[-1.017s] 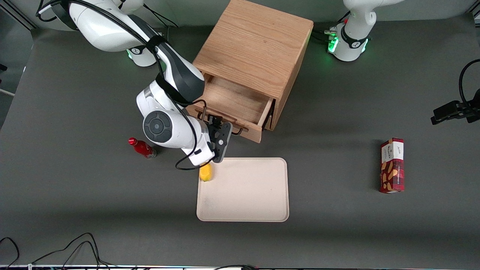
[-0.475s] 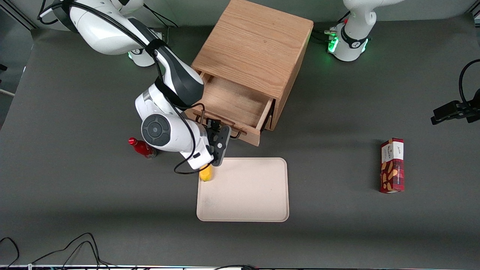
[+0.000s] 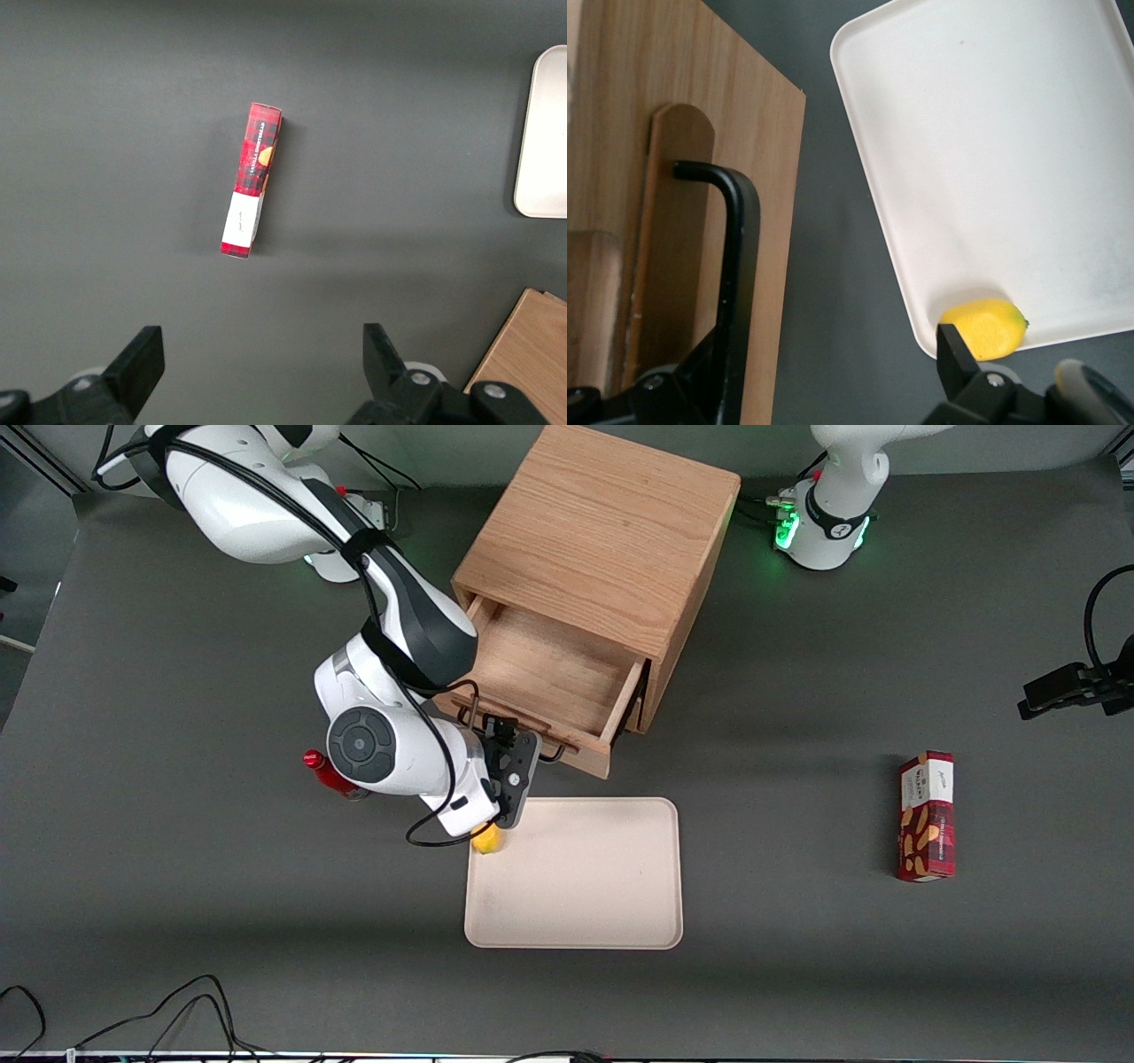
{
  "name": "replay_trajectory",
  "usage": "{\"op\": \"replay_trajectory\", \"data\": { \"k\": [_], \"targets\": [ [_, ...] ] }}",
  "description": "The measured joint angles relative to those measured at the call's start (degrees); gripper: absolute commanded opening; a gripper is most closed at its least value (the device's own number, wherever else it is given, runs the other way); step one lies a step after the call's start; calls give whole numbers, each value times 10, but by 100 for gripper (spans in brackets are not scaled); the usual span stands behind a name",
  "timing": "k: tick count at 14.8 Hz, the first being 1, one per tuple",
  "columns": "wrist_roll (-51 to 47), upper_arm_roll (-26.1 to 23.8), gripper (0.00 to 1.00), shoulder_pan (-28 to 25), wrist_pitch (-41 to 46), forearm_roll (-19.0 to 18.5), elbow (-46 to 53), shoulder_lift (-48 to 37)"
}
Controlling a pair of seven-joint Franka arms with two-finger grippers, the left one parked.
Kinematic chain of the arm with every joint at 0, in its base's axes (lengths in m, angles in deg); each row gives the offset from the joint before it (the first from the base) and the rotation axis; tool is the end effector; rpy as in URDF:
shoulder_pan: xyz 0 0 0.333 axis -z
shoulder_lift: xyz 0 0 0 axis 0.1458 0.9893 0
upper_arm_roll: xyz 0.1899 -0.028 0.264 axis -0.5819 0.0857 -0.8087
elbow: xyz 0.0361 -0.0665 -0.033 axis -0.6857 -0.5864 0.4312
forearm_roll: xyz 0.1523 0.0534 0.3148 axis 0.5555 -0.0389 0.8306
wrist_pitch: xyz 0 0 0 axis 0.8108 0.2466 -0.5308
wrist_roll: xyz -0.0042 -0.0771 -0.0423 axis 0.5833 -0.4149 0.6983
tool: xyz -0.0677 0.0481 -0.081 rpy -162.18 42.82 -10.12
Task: Open upper drawer
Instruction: 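Keep pulling the upper drawer further out with the right gripper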
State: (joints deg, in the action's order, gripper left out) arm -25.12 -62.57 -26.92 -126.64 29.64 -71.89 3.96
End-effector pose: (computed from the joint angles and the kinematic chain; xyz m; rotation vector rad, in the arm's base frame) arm 0.6039 0.3588 0.3905 -2.3225 -1.6161 0.0617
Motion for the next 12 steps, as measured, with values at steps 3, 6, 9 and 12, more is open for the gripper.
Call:
{"op": "replay_trajectory", "data": {
  "k": [3,6,9,12],
  "targets": [
    [8,8,100,0,0,0,5,3],
    [9,10,100,1,0,0,7,4],
    [10,11,100,4,0,-1,15,8],
    [10,12,100,6,1,-1,26,13]
  ]
}}
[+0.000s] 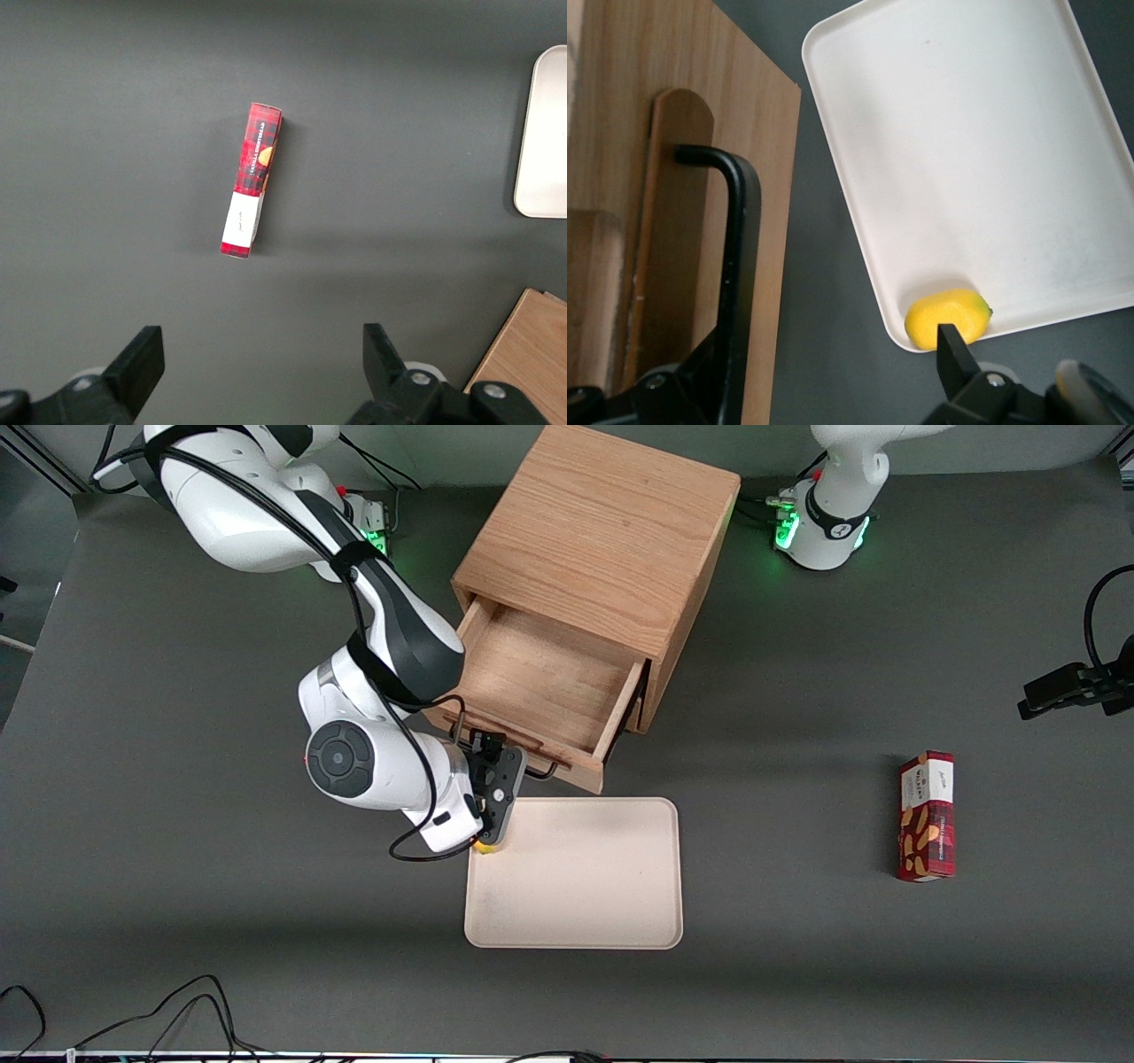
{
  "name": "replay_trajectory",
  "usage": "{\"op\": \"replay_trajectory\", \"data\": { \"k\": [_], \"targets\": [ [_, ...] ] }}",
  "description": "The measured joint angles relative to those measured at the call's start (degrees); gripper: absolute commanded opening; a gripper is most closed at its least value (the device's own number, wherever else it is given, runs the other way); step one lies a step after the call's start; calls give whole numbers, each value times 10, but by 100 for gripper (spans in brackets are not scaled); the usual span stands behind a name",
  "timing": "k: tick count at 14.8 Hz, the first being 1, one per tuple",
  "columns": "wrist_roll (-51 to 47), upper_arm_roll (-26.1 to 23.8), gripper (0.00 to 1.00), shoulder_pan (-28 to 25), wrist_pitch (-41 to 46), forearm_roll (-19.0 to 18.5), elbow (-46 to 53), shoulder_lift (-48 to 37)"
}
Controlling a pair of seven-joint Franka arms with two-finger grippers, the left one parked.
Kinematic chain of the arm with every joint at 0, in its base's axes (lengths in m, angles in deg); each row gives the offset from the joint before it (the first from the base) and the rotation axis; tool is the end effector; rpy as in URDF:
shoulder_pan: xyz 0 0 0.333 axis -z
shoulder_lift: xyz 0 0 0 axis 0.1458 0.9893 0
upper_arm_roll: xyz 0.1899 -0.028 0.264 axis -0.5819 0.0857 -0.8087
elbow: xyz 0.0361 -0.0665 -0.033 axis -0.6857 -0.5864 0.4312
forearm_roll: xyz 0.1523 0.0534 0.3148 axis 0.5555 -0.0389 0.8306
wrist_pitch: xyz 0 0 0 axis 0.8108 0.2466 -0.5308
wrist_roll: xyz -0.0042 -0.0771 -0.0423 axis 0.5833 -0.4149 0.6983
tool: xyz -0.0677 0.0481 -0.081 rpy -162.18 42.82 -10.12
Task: Open upper drawer
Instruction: 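Keep pulling the upper drawer further out with the right gripper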
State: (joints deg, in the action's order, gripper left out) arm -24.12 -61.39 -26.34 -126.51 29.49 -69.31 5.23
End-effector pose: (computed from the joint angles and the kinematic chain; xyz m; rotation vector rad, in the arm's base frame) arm 0.6209 0.3442 0.3923 -2.3424 -1.6093 0.0271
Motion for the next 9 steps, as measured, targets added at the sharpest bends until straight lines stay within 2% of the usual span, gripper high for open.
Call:
{"op": "replay_trajectory", "data": {
  "k": [9],
  "targets": [
    [0,0,100,0,6,0,36,22]
  ]
}}
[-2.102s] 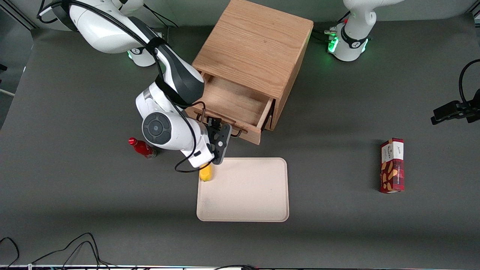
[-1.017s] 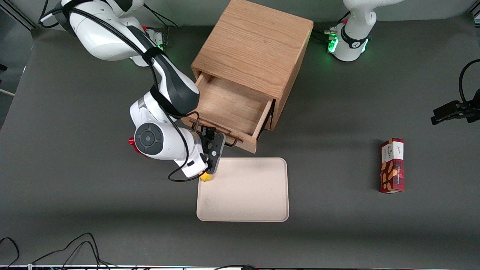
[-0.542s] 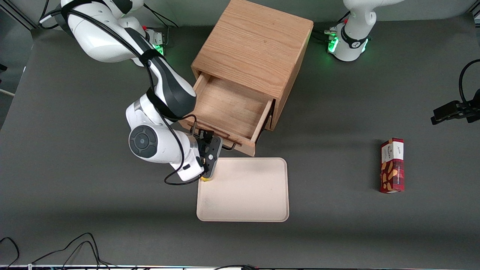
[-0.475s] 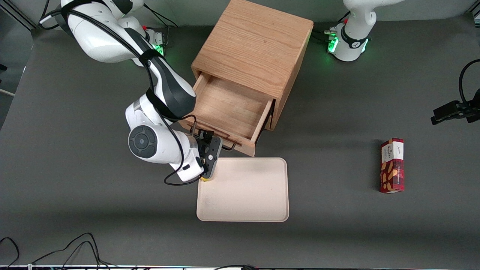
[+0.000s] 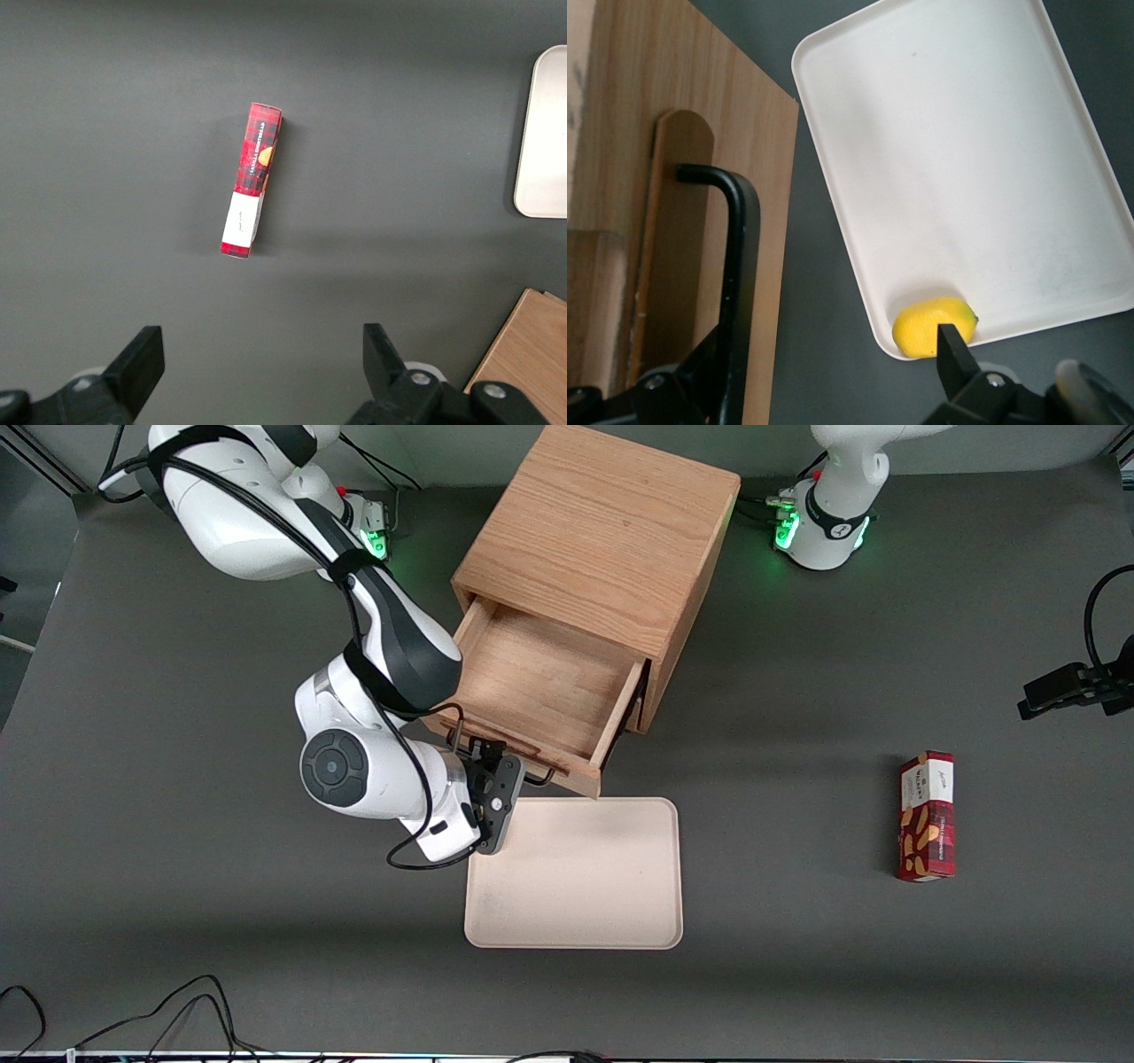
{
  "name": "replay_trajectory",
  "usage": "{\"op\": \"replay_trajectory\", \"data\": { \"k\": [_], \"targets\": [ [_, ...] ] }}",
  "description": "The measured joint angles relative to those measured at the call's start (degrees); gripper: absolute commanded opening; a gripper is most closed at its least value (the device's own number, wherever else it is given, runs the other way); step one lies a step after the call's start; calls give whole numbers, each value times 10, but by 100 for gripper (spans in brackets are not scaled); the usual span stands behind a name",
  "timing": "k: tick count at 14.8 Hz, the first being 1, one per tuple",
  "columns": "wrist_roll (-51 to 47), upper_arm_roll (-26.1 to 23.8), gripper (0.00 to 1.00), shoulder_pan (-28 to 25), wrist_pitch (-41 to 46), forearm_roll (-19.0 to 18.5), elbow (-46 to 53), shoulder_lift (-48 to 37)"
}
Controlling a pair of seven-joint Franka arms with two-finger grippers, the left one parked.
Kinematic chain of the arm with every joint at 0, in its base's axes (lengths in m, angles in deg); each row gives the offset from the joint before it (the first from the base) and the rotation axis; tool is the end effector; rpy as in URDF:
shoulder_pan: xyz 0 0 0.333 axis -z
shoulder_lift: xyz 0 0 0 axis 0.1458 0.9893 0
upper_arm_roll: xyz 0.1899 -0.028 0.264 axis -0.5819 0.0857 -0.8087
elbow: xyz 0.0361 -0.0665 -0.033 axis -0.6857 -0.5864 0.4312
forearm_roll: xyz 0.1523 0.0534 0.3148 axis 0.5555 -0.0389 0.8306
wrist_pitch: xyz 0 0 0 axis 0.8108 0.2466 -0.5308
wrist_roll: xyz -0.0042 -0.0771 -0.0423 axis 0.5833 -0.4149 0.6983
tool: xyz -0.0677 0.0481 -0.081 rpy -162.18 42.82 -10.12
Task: Open upper drawer
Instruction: 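Keep pulling the upper drawer further out with the right gripper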
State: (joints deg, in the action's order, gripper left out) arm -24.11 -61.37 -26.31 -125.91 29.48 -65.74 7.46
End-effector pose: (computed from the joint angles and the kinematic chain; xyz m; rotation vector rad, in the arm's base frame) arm 0.6315 0.3441 0.3910 -2.3423 -1.5994 0.0057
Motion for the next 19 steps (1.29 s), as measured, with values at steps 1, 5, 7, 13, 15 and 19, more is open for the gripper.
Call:
{"op": "replay_trajectory", "data": {
  "k": [1,5,7,13,15,19],
  "targets": [
    [0,0,100,0,1,0,5,3],
    [0,7,100,0,2,0,18,9],
    [0,10,100,1,2,0,23,11],
    [0,10,100,9,2,0,35,18],
    [0,11,100,11,2,0,38,18],
    [0,19,100,12,2,0,43,18]
  ]
}}
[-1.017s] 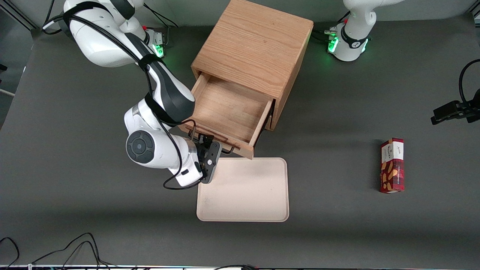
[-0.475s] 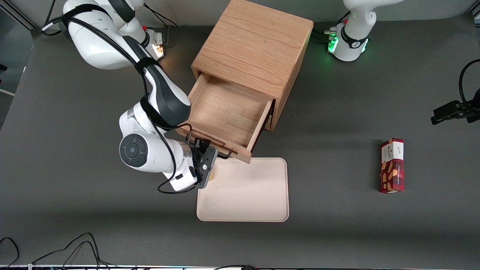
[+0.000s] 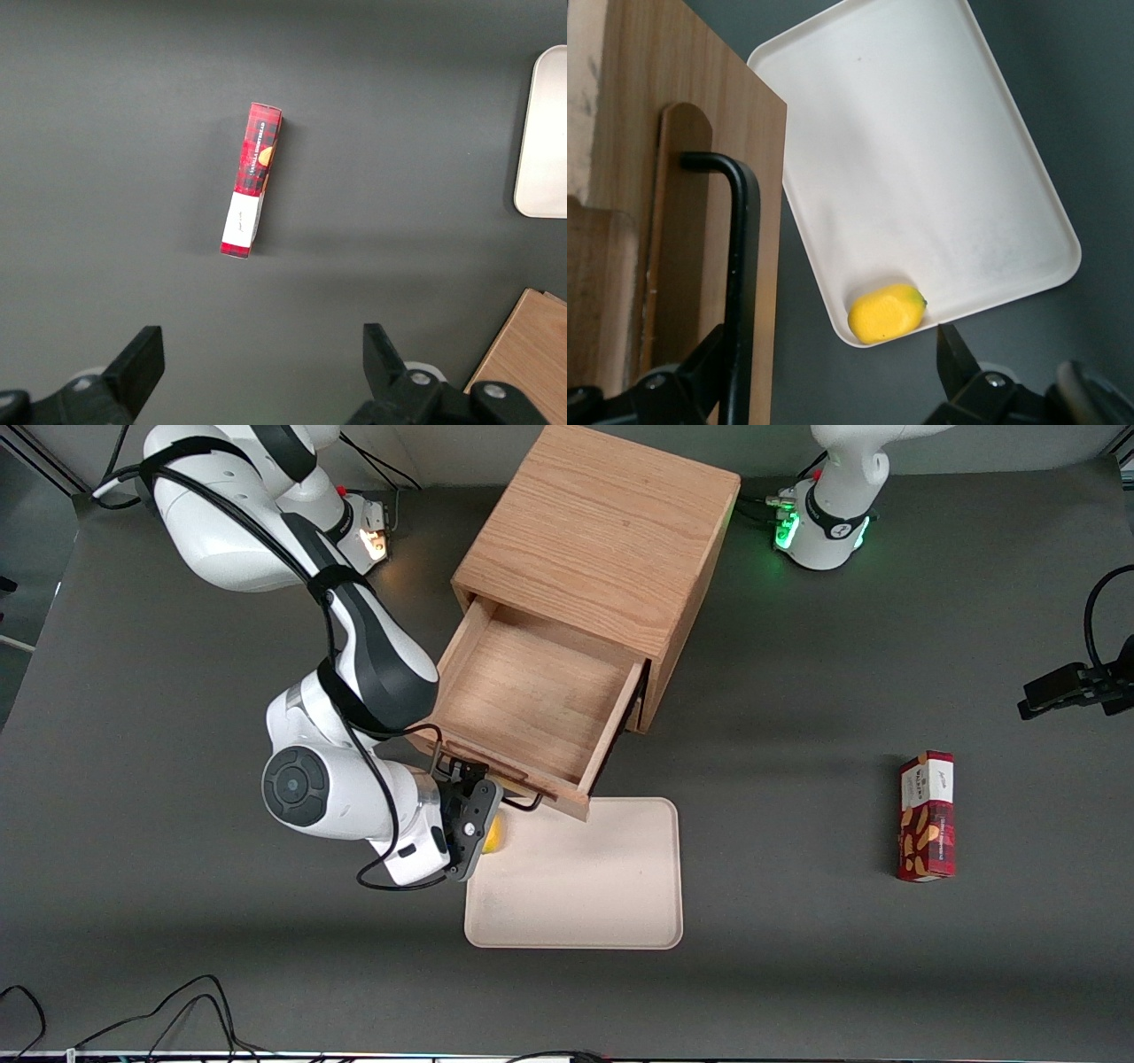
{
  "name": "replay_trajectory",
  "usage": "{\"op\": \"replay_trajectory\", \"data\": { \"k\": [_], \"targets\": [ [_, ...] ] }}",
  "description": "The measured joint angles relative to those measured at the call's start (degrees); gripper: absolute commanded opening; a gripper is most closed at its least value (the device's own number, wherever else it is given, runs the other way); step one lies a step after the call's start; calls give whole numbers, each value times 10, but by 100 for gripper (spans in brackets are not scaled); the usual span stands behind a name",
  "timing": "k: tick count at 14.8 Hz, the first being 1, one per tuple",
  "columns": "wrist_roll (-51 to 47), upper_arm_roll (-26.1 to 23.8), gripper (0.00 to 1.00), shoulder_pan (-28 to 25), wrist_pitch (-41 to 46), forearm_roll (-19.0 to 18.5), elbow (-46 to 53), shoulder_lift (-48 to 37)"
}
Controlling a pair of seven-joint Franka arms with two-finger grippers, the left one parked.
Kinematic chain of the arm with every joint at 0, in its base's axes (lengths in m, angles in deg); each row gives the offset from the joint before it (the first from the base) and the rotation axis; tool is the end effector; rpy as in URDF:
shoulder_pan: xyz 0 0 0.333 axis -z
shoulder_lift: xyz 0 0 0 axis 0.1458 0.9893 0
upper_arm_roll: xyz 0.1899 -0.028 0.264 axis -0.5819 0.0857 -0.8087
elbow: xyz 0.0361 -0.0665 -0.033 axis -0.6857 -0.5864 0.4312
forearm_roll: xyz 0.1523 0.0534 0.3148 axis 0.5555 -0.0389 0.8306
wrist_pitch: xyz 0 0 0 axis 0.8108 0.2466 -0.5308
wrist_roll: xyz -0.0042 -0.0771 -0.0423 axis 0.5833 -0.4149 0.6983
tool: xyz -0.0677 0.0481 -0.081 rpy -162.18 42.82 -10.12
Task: Open upper drawer
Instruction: 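Keep pulling the upper drawer further out with the right gripper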
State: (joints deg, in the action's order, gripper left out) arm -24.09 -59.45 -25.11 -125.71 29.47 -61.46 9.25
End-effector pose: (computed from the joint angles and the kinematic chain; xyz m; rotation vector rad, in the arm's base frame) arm 0.6577 0.3163 0.3979 -2.4003 -1.5519 -0.0538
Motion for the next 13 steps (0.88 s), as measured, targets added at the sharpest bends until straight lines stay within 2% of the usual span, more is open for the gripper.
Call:
{"op": "replay_trajectory", "data": {
  "k": [13],
  "targets": [
    [0,18,100,2,-20,0,25,7]
  ]
}}
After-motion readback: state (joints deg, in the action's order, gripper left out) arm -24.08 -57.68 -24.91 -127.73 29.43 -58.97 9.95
